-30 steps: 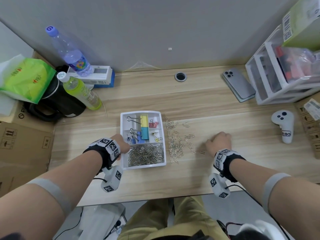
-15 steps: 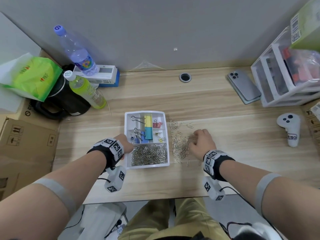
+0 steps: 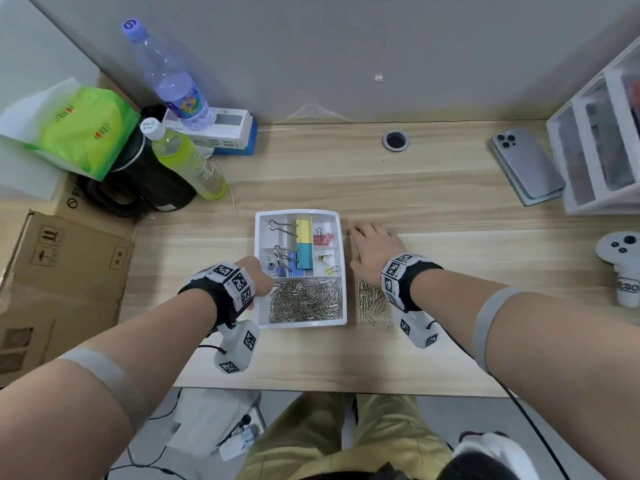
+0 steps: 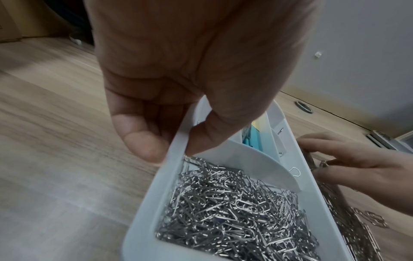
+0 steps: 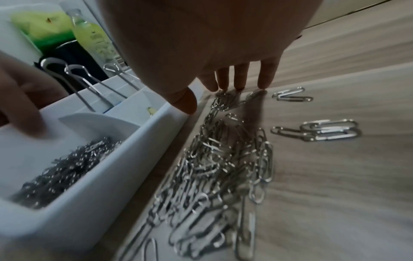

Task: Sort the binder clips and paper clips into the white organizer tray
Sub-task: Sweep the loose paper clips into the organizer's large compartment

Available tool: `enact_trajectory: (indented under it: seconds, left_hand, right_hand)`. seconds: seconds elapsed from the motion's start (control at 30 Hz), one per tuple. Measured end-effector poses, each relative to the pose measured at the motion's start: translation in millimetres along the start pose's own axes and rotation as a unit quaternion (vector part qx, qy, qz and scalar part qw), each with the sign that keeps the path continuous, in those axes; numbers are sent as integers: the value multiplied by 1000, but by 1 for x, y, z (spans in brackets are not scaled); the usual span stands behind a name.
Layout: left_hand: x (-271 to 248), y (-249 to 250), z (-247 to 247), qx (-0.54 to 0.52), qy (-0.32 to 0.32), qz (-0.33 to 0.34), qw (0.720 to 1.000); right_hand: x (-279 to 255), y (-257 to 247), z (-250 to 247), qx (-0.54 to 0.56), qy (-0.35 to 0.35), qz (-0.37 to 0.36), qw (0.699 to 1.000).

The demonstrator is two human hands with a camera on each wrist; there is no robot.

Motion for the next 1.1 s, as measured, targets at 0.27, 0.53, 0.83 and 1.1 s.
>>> enact_trajectory:
  seconds: [0.27,0.53,0.83,1.1]
  left_hand:
    - [1,7,-1,3,-11,16,1000]
    - [3,8,0,-8,-12,15,1000]
    - [6,7,2,-6,-17,19,1000]
    - [3,7,1,-2,-3,21,1000]
  right_hand:
    - [-45,-2,22,-33,-19,-86,996]
    - [-47,58,-6,43,63,139,987]
    - [-49,24,29,34,-20,-2,999]
    - [-76,68,8,96,25,108,989]
Point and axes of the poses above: each hand's wrist, its own x-axis towards the middle knuckle, its own z-axis out of the palm, y = z × x, the point moved 10 cm from there along x, towards the middle knuckle, and after that the axes turned 6 degrees about -y, right-handed, at the moved point
